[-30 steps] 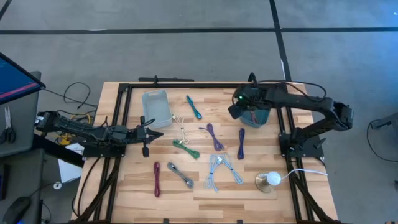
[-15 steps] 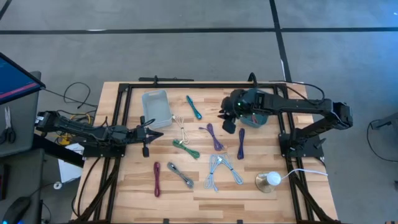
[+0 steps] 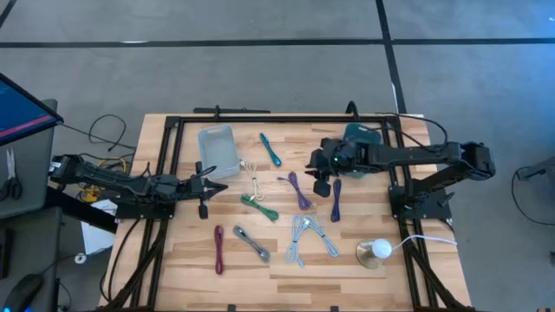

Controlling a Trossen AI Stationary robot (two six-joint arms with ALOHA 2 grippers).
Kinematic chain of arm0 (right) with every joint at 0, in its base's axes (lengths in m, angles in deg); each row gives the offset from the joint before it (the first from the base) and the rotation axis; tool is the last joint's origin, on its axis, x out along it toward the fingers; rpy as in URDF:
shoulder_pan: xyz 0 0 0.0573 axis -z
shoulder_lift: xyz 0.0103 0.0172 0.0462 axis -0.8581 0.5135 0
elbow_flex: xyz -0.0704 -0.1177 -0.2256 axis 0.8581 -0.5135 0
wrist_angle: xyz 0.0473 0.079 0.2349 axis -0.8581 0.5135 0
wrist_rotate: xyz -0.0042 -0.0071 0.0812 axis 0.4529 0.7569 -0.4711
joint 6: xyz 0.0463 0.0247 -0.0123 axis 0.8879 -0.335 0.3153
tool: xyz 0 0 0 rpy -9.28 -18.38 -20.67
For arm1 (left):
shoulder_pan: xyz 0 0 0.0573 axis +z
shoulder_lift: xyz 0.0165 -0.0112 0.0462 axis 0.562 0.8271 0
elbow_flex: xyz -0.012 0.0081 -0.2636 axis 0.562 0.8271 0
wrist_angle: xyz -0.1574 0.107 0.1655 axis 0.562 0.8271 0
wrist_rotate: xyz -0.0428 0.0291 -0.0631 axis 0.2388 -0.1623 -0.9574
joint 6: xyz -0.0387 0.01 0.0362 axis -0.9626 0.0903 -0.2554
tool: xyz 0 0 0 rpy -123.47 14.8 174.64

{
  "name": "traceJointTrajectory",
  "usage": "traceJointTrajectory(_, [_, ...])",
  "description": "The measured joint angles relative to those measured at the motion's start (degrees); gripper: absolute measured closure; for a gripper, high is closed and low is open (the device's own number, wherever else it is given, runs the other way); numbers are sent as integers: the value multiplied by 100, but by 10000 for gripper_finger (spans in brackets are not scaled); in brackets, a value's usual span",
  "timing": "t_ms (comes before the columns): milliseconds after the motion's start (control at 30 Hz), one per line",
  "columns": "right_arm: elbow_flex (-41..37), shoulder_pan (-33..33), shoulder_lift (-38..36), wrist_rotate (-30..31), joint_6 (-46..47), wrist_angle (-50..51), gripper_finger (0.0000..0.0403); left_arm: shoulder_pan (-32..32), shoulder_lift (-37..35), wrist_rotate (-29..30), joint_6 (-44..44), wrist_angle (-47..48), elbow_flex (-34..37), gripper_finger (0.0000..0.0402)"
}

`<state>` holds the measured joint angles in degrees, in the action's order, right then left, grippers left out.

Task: Pick & Place USB Port
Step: Put the purple patterned USB cable into the gray bin

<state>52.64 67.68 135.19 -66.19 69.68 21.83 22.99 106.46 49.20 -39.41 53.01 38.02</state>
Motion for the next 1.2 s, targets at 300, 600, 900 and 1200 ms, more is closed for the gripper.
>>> traceJointTrajectory(300, [-160, -376, 0, -24, 306, 254, 331, 1, 0, 2, 7, 0, 0, 392])
traceJointTrajectory(600, [-153, -652, 0, -5, 660, 922, 331, 2, 0, 2, 7, -75, 0, 392])
traceJointTrajectory(900, [-153, -930, -1, 111, 1969, 2140, 331, 2, 0, 2, 7, -85, 0, 392])
traceJointTrajectory(1200, [-158, -957, 68, 228, 1889, 1447, 331, 2, 0, 2, 5, -105, 0, 392])
